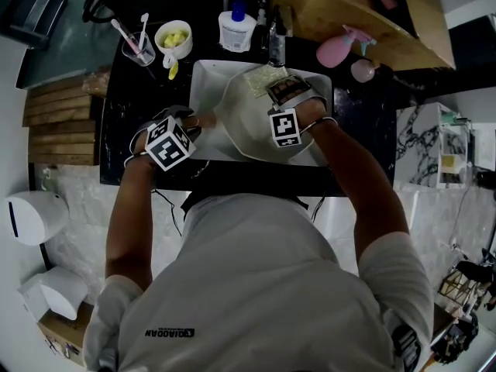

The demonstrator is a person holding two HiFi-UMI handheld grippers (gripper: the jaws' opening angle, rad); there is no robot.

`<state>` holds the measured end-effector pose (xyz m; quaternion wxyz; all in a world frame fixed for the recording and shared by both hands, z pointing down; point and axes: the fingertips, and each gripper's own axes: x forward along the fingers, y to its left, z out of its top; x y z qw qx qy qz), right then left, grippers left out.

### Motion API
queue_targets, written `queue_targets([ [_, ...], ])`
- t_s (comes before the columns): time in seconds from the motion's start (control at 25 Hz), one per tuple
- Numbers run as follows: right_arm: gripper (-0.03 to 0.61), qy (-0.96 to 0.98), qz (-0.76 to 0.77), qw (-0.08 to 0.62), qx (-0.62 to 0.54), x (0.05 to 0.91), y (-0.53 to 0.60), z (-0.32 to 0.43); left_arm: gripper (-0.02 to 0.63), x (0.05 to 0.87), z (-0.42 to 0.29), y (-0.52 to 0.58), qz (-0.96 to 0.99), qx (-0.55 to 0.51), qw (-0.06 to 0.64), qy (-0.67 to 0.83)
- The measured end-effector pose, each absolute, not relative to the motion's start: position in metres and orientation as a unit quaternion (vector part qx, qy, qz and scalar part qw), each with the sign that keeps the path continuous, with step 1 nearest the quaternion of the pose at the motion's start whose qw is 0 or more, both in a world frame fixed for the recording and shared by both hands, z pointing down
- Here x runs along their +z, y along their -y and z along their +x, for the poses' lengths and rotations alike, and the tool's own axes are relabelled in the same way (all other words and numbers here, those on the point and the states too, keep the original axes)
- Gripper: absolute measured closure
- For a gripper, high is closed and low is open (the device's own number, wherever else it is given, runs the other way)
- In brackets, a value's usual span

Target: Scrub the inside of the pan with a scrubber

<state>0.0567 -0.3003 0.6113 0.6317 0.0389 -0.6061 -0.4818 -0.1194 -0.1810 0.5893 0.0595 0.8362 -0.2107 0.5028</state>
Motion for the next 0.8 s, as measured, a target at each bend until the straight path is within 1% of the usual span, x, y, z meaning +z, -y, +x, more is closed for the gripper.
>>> queue_targets([
  [0.2, 0.503, 0.607, 0.037, 0.645, -0.463, 0.634, 0.316, 0.061, 0.416, 0.590, -0.119, 0.182, 0.836, 0.504, 0.058, 0.211],
  [0.6, 0.505, 0.590, 0.032, 0.668, -0.452, 0.647, 0.334, 0.075, 0.416, 0.590, -0.120, 0.183, 0.835, 0.505, 0.061, 0.209],
  [0.8, 0.505, 0.579, 0.037, 0.692, -0.429, 0.652, 0.336, 0.092, 0.416, 0.590, -0.120, 0.182, 0.835, 0.505, 0.063, 0.208],
])
